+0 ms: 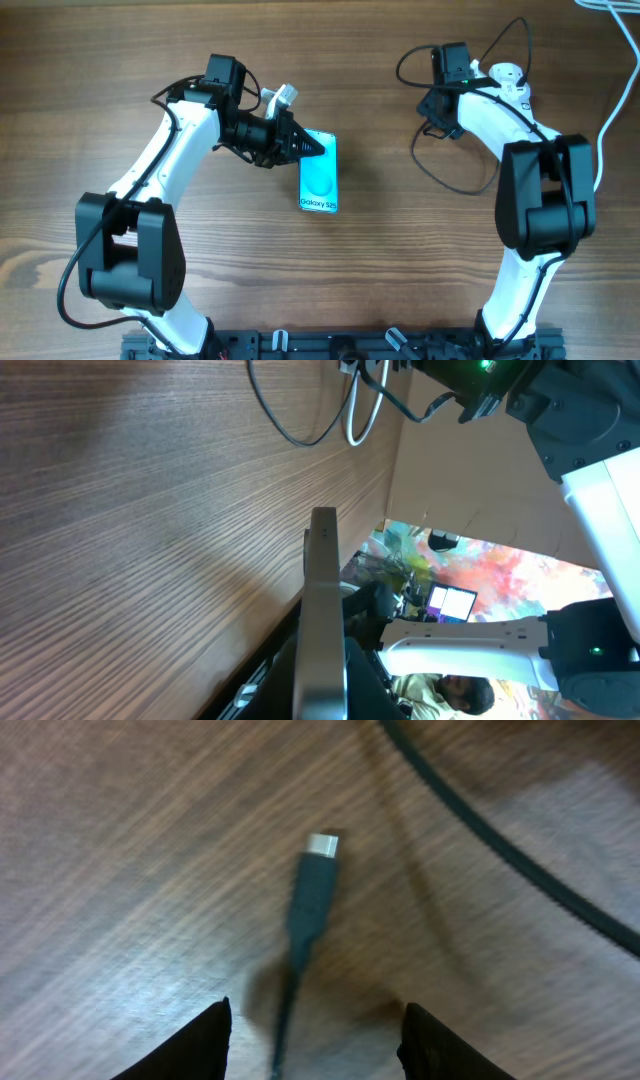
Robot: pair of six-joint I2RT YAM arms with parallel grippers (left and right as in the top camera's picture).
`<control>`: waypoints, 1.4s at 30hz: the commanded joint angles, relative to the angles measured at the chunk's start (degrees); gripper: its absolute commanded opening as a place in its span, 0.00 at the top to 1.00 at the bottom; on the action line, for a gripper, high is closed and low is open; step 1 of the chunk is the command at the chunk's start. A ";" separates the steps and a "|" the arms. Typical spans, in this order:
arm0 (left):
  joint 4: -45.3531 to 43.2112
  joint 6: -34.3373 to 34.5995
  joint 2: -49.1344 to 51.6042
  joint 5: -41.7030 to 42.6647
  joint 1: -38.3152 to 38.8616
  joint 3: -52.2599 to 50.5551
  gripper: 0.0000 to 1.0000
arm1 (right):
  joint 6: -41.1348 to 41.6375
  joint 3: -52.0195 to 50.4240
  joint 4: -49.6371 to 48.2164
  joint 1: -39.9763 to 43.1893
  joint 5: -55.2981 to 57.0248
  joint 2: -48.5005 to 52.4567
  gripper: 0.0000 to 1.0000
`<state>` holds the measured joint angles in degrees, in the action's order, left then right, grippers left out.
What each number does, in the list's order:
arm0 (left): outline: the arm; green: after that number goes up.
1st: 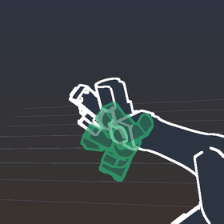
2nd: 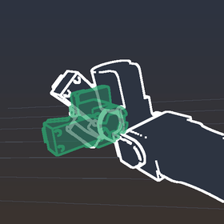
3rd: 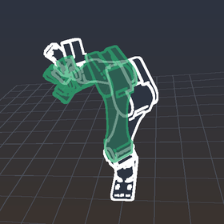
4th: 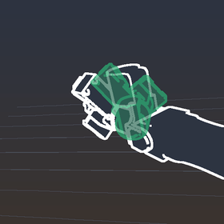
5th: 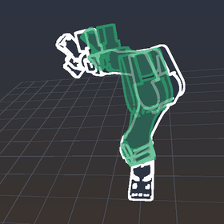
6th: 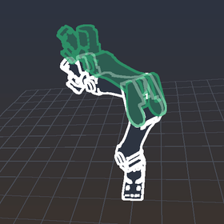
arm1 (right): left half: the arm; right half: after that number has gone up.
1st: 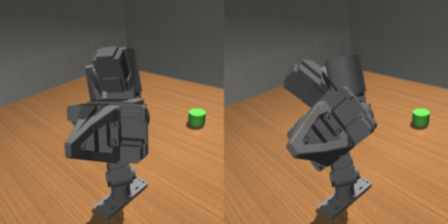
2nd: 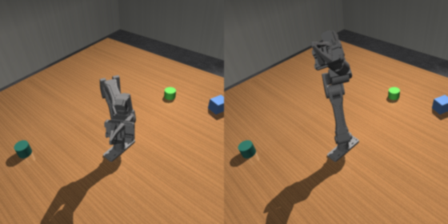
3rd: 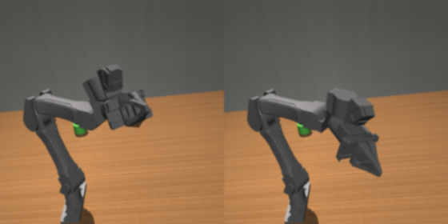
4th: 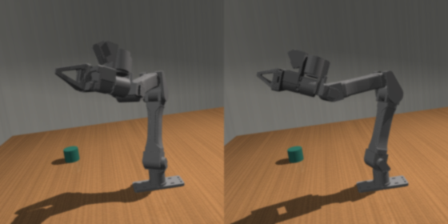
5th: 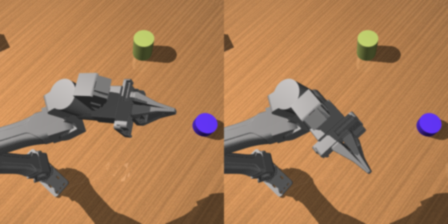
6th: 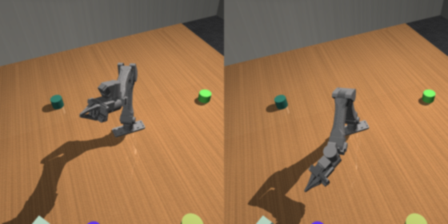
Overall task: Plug charger to phone and switch on socket
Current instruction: 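Grasp the black USB-C cable end with the right gripper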
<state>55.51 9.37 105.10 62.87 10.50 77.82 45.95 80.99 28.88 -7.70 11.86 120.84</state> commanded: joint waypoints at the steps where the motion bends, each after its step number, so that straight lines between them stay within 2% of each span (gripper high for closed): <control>1: -0.70 1.09 0.09 1.97 0.11 -0.07 0.96 | 2.03 0.52 -0.85 0.66 2.27 4.46 0.44; 4: -0.68 3.39 0.09 1.95 0.11 -0.07 0.96 | 2.10 0.52 -2.27 1.42 1.20 6.67 0.48; 10: -0.68 3.56 0.09 -1.01 0.11 -0.07 0.96 | 2.03 0.48 -3.06 1.77 -4.17 9.16 0.66; 13: -0.68 3.56 0.09 -1.01 0.11 -0.07 0.96 | 2.08 0.11 -0.96 1.68 -6.03 9.27 0.67; 17: -0.70 3.54 0.09 -1.01 0.11 -0.07 0.96 | 2.05 0.11 2.58 1.44 -6.47 9.27 0.61; 20: -0.72 3.54 0.09 -1.03 0.11 -0.07 0.96 | 2.05 0.11 3.32 1.14 -7.67 9.27 0.52; 22: -0.96 3.54 0.09 -1.05 0.11 -0.07 0.96 | 2.21 0.11 3.15 1.14 -7.74 9.27 0.54; 23: -1.14 3.54 0.09 -1.05 0.11 -0.07 0.96 | 2.19 0.11 2.95 1.14 -7.69 9.27 0.56; 24: -1.33 3.54 0.09 -1.05 0.11 -0.07 0.96 | 2.03 0.11 1.95 1.14 -7.30 9.70 0.63; 29: -1.36 3.54 0.09 -1.05 0.11 -0.07 0.96 | 1.46 0.11 2.12 0.98 -7.37 12.37 0.74; 34: -2.12 4.33 0.09 -1.03 0.11 -0.07 0.96 | -1.14 0.11 3.10 0.59 -7.28 13.86 0.95; 37: -2.16 5.07 0.09 -1.01 0.11 -0.07 0.96 | -5.20 0.28 2.60 0.61 -9.29 13.75 0.96; 42: -2.14 5.09 0.09 -1.01 0.11 -0.07 0.96 | -19.02 3.63 2.69 1.14 -19.61 12.02 0.96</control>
<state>53.49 13.67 105.10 60.66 10.50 77.82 37.63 86.63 29.36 -5.87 7.70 125.54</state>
